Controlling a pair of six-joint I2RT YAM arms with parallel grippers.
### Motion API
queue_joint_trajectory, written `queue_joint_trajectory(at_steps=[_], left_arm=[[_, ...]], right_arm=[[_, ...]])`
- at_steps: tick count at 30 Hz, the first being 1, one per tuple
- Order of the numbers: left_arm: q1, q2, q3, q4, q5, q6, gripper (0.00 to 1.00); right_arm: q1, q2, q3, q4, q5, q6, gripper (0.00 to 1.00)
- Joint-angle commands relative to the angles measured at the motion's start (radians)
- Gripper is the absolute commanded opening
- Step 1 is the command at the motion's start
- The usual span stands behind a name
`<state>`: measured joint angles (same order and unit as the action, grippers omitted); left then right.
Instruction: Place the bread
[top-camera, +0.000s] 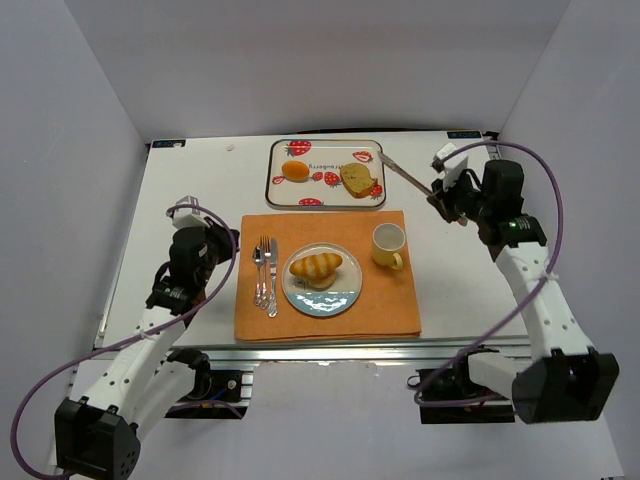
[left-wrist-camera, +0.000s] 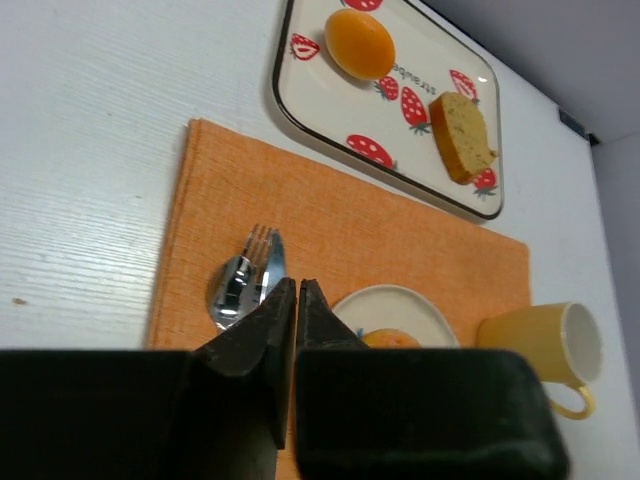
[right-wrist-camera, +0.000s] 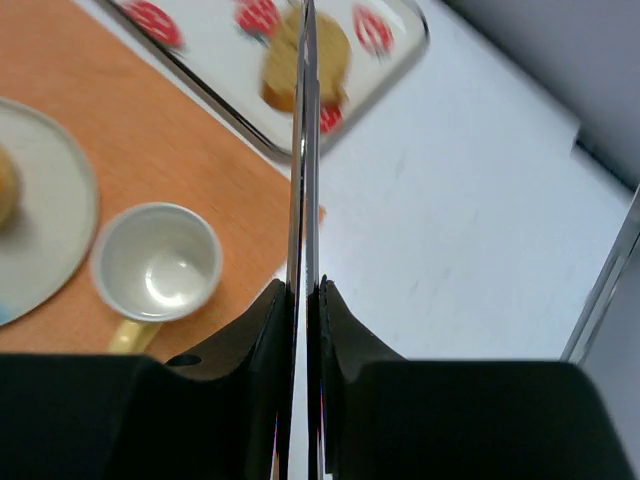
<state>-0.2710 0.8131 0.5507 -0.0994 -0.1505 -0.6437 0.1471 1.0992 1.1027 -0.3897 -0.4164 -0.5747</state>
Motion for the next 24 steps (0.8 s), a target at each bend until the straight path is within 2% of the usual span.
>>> queue_joint_trajectory(at_steps=[1,4,5,8,10,13,16,17,19,20,24], left_arm=[[0.004,0.003,0.011,0.041,0.077,0.015,0.18],[0.004,0.021,0.003,0.062,0.138,0.012,0.47],[0.004,0.027,0.002,0.066,0.149,0.007,0.61],[0.004,0.055,-0.005,0.09,0.235,-0.007,0.71],[0.004,0.07,-0.003,0.09,0.262,-0.01,0.73],[0.004,0.075,-0.006,0.092,0.284,-0.013,0.75],[0.004,0.07,-0.011,0.086,0.29,-0.017,0.77],[0.004,0.067,-0.015,0.084,0.289,-0.02,0.77],[0.004,0.061,-0.02,0.081,0.285,-0.024,0.77],[0.004,0.058,-0.023,0.082,0.284,-0.028,0.77],[0.004,0.049,-0.029,0.075,0.284,-0.031,0.78]], right_arm=[[-0.105,0.076,-0.082,0.147,0.117,0.312,0.0],[-0.124,0.131,-0.197,0.293,0.372,0.453,0.0],[-0.124,0.161,-0.226,0.333,0.408,0.473,0.0],[-0.133,0.233,-0.315,0.471,0.513,0.506,0.0],[-0.136,0.272,-0.349,0.549,0.534,0.5,0.0],[-0.144,0.349,-0.391,0.577,0.504,0.481,0.0],[-0.184,0.399,-0.396,0.533,0.43,0.457,0.39],[-0.188,0.412,-0.394,0.513,0.426,0.44,0.59],[-0.204,0.41,-0.383,0.467,0.374,0.426,0.75],[-0.207,0.397,-0.382,0.457,0.376,0.418,0.89],[-0.208,0.357,-0.322,0.335,0.447,0.391,0.89]])
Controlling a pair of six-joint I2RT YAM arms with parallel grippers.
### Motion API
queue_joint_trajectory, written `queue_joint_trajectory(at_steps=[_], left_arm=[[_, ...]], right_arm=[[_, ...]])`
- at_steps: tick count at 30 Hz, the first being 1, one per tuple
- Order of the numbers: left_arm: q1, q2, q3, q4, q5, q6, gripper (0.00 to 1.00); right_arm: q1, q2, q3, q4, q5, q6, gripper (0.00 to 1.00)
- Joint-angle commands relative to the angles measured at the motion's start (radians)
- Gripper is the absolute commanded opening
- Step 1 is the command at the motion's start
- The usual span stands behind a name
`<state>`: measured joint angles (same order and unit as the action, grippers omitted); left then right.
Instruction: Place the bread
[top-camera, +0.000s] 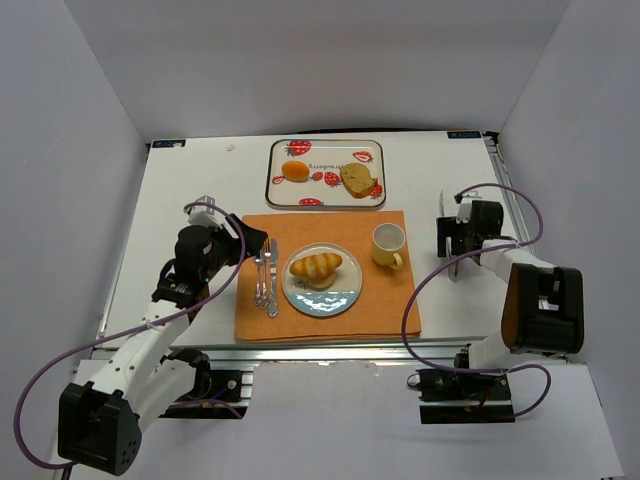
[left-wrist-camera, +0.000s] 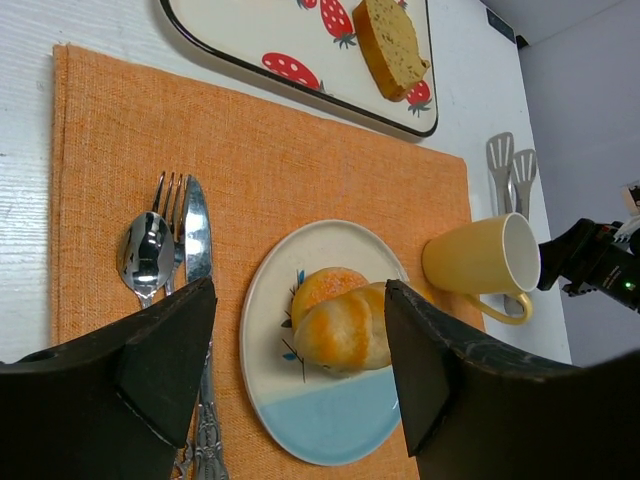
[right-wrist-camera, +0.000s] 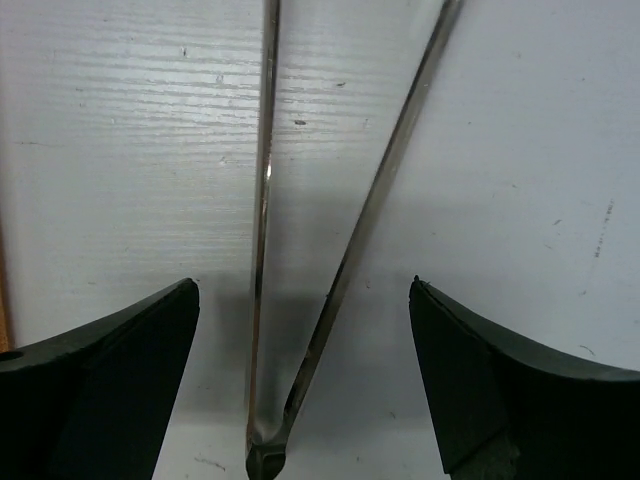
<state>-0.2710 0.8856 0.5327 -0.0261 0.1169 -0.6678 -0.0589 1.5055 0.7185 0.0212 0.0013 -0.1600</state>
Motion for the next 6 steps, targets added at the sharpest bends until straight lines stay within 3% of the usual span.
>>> queue_joint_trajectory(at_steps=[1,6], left_arm=[[0.003,-0.025,-0.013,0.005,0.021,-0.007,0.78],[0.003,-0.028,-0.017,0.018,0.053,0.0,0.79]], right_arm=[[-0.002,-0.059,0.102,-0.098,0.051,-0.026,0.9],[0.004,-0.133,0.191,-0.119,0.068,-0.084,0.9]])
